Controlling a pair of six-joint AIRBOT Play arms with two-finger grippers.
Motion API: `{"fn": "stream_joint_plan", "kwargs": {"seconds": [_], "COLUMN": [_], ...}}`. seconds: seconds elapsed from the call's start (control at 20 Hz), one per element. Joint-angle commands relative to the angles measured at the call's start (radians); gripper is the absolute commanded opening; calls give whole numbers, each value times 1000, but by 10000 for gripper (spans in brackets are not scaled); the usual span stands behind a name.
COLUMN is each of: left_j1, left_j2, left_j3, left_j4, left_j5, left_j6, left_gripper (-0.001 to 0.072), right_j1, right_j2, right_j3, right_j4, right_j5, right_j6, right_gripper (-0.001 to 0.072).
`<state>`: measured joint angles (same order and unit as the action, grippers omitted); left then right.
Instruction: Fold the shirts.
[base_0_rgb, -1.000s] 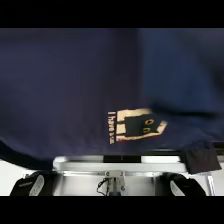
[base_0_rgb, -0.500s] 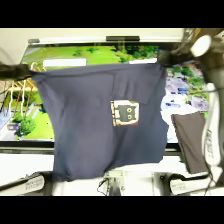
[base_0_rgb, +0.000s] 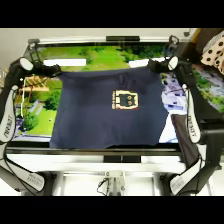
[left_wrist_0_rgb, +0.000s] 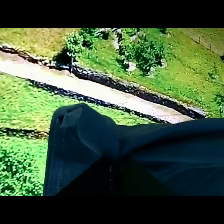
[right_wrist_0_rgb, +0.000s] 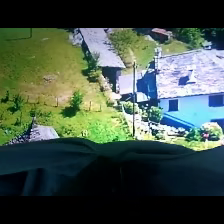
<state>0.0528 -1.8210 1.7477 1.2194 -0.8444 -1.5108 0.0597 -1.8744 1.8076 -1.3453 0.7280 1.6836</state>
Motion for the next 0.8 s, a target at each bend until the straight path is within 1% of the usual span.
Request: {"fn": "stream_joint_plan", "kwargs": {"seconds": [0.0, 0.05, 0.1, 0.15, 0.2, 0.25, 0.3, 0.4, 0.45, 0.6, 0.65, 0.7, 0.75], "left_j1": [-11, -1, 17, 35, 52, 67, 74, 76, 74, 64, 63, 63, 66], "left_j2": [-55, -47, -37, -33, -33, -44, -61, -93, -106, -117, -117, -116, -114], "left_j3": [18, 18, 21, 29, 29, 29, 29, 29, 29, 29, 29, 29, 33], "left_j4": [-4, -2, 7, 27, 42, 45, 45, 40, 36, 37, 31, 13, -1], "left_j5": [-56, -121, -214, -321, -418, -499, -554, -597, -609, -620, -621, -629, -655], "left_j6": [-9, 42, 95, 121, 120, 120, 120, 117, 101, 85, 85, 85, 85], "left_gripper": [38, 38, 38, 38, 38, 38, 38, 38, 38, 38, 39, 99, 381], "right_j1": [6, 1, -5, -11, -16, -17, -16, -6, 0, 18, 19, 19, 19], "right_j2": [-39, -23, 0, 23, 32, 31, 26, 21, 19, 16, 19, 25, 38], "right_j3": [1, 1, 1, 1, 1, -5, -23, -83, -108, -135, -134, -132, -130], "right_j4": [11, -3, -26, -79, -131, -149, -141, -101, -90, -78, -62, -47, -32], "right_j5": [90, 165, 264, 400, 536, 652, 708, 701, 684, 648, 640, 635, 635], "right_j6": [10, 2, -32, -61, -57, -61, -72, -49, -36, 3, 7, 7, 5], "right_gripper": [71, 71, 71, 71, 71, 71, 71, 71, 72, 72, 84, 205, 462]}}
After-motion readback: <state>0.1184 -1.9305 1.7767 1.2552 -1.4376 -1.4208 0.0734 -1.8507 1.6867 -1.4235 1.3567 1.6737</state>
